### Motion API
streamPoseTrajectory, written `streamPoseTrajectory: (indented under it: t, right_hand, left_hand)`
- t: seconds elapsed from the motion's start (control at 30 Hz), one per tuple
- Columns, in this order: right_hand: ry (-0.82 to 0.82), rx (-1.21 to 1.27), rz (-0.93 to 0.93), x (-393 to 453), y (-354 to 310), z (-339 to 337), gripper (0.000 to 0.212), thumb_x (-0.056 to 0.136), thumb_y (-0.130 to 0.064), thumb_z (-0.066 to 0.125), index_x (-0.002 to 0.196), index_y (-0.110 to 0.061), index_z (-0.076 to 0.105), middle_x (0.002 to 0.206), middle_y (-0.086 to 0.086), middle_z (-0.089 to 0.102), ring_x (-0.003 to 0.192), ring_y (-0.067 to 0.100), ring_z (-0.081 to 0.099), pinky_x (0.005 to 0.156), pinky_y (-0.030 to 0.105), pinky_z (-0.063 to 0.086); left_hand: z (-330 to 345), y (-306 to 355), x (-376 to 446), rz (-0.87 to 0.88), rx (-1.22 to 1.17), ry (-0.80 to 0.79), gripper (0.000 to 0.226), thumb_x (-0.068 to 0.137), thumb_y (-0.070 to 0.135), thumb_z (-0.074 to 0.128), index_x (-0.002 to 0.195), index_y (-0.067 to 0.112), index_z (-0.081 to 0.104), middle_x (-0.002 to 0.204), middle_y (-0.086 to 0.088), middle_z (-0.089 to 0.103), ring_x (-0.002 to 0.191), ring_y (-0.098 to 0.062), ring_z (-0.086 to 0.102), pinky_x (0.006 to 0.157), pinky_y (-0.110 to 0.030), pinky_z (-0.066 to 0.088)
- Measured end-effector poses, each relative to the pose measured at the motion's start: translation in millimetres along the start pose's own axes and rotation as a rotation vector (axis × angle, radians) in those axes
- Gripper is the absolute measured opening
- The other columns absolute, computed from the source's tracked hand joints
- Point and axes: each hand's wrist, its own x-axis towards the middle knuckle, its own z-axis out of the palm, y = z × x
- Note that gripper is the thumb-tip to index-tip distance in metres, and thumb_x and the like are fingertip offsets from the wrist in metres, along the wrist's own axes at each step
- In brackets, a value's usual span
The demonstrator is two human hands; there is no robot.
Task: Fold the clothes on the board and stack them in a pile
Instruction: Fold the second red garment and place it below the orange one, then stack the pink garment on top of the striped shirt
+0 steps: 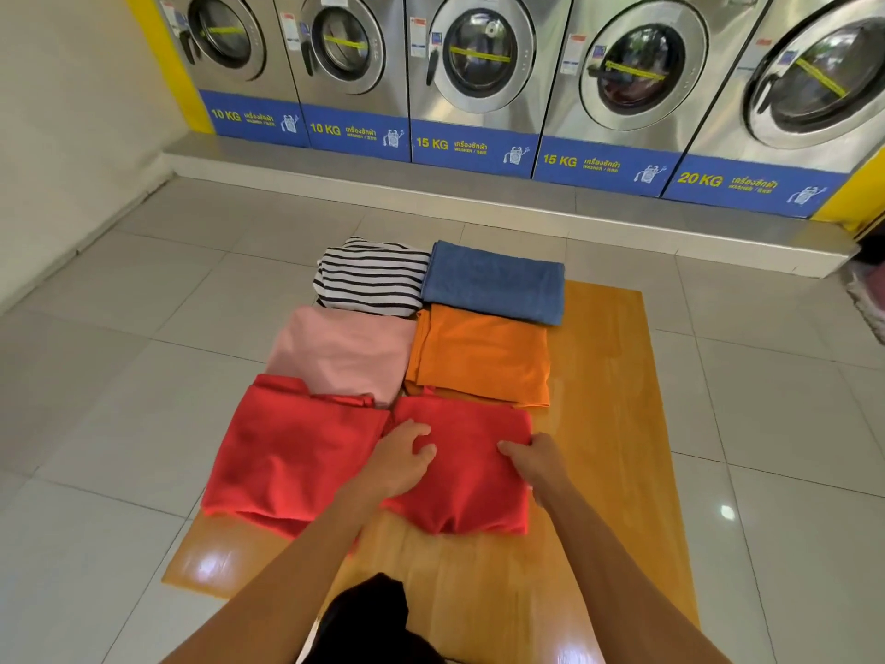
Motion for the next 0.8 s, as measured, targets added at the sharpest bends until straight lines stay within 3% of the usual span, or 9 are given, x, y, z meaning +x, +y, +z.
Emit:
streamPoseTrajectory:
  t: [0.1,0.2,0.37,0.43,0.5,0.57,0.63,0.7,0.8]
  right_hand:
    - [0.152,-0.081,-0.040,-9,-23,-2,0.047,0.071,-0.032,0.067,0.112,-0.012,0.056,0.113,0.014,0.066,0.107,0.038,0.064,0.090,0.049,0.056]
    - [0.210,-0.108,-0.154,-20,-51,0,0.046,0.076,-0.029,0.063,0.121,-0.017,0.061,0.121,0.013,0.065,0.117,0.039,0.059,0.098,0.046,0.051]
    - [0.050,0.007,-0.309,-34,-93,31,0.036,0.087,-0.019,0.063,0.123,-0.013,0.061,0.119,0.006,0.065,0.098,0.022,0.060,0.086,0.035,0.050]
    - [0.040,0.015,-0.359,-39,-105,49,0.038,0.090,-0.019,0.063,0.128,-0.015,0.059,0.125,0.008,0.062,0.106,0.025,0.062,0.089,0.038,0.051]
    - [0.028,0.011,-0.397,-41,-117,66,0.039,0.091,-0.019,0.062,0.130,-0.017,0.060,0.127,0.007,0.062,0.114,0.026,0.062,0.096,0.041,0.052]
    - [-0.022,-0.020,-0.377,-40,-126,84,0.036,0.093,-0.020,0.060,0.128,-0.018,0.062,0.120,0.002,0.063,0.110,0.023,0.061,0.097,0.043,0.052]
    - [-0.082,-0.045,-0.317,-35,-135,101,0.026,0.091,-0.023,0.058,0.116,-0.019,0.066,0.105,-0.003,0.064,0.099,0.020,0.060,0.088,0.039,0.052]
    - [-0.122,-0.074,-0.272,-31,-142,117,0.008,0.091,-0.023,0.056,0.087,-0.019,0.061,0.078,-0.007,0.057,0.075,0.016,0.053,0.064,0.031,0.043]
    - [-0.148,-0.115,-0.172,-21,-146,139,0.039,0.096,-0.022,0.054,0.059,-0.019,0.042,0.059,-0.004,0.040,0.056,0.013,0.039,0.053,0.031,0.027]
  left_hand:
    - [-18,7,-2,0.023,-0.054,0.098,0.036,0.096,0.024,0.055,0.131,0.017,0.061,0.139,0.000,0.059,0.129,-0.017,0.053,0.107,-0.024,0.035]
    - [-36,12,-5,0.030,-0.162,0.173,0.028,0.095,0.020,0.057,0.121,0.016,0.066,0.125,0.001,0.067,0.118,-0.015,0.061,0.099,-0.022,0.042]
    - [-71,5,-5,0.022,-0.248,0.282,0.022,0.093,0.020,0.057,0.112,0.018,0.069,0.112,0.005,0.070,0.103,-0.011,0.066,0.083,-0.015,0.044]
    - [-87,-4,0,0.012,-0.268,0.302,0.023,0.093,0.015,0.056,0.111,0.017,0.069,0.109,0.006,0.069,0.101,-0.011,0.066,0.079,-0.009,0.043]
    - [-105,-17,7,0.005,-0.284,0.323,0.022,0.092,0.012,0.056,0.108,0.020,0.069,0.108,0.007,0.069,0.102,-0.012,0.066,0.086,-0.014,0.046]
    - [-124,-30,16,-0.016,-0.285,0.367,0.021,0.092,0.013,0.056,0.107,0.023,0.068,0.109,0.005,0.070,0.099,-0.012,0.065,0.093,-0.026,0.049]
    - [-142,-42,29,-0.101,-0.307,0.441,0.026,0.091,0.014,0.055,0.114,0.021,0.065,0.115,-0.002,0.069,0.097,-0.015,0.062,0.090,-0.029,0.048]
    - [-163,-56,41,-0.227,-0.313,0.526,0.037,0.089,0.015,0.055,0.125,0.017,0.059,0.126,-0.006,0.064,0.111,-0.021,0.059,0.090,-0.028,0.040]
    - [-192,-83,66,-0.312,-0.384,0.541,0.048,0.089,0.016,0.056,0.136,0.011,0.051,0.139,-0.011,0.055,0.124,-0.025,0.053,0.089,-0.027,0.036]
